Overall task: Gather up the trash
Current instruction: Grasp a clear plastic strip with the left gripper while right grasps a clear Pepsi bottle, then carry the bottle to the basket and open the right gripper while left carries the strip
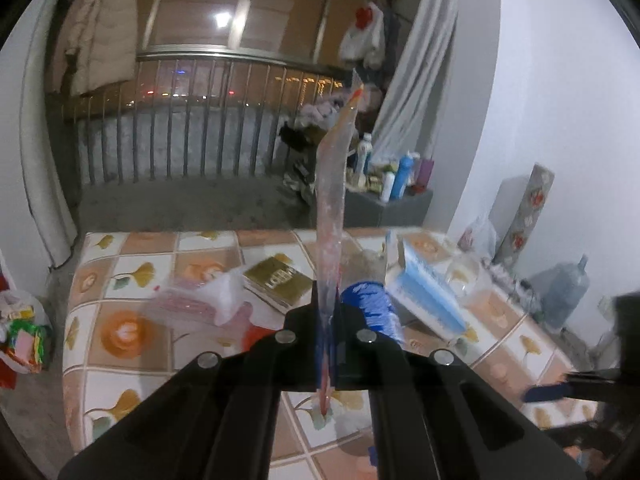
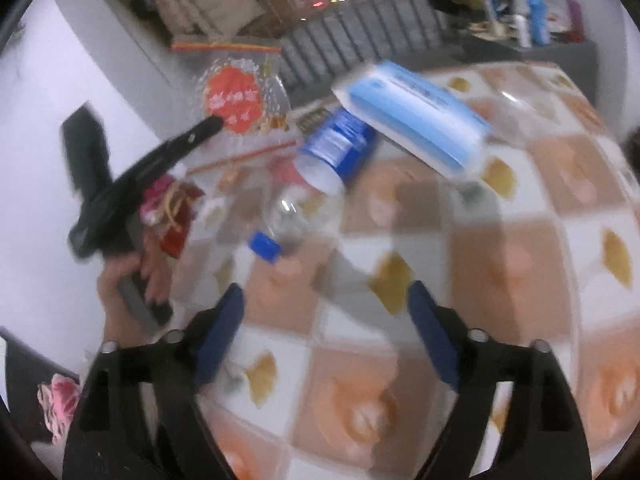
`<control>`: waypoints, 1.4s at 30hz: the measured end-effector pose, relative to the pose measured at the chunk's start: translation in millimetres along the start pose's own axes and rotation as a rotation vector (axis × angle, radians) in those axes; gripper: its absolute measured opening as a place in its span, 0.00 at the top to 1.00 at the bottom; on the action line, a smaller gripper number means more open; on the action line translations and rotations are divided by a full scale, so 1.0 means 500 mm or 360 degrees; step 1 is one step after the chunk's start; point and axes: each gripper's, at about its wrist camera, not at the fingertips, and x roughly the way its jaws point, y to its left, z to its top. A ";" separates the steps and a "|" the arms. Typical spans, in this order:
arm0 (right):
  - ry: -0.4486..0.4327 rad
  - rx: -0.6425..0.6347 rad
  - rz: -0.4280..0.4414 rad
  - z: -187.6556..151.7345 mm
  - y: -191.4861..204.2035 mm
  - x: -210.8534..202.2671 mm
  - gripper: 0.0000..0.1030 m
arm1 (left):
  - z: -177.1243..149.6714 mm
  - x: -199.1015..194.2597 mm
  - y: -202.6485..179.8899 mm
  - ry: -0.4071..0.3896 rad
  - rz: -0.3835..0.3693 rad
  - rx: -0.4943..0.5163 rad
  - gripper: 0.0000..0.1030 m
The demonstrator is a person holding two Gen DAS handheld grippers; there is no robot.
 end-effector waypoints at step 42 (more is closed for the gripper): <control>-0.0019 -0.0049 -0.0005 0.041 0.063 -0.082 0.35 | -0.006 -0.127 0.021 -0.0220 -0.0068 -0.0196 0.98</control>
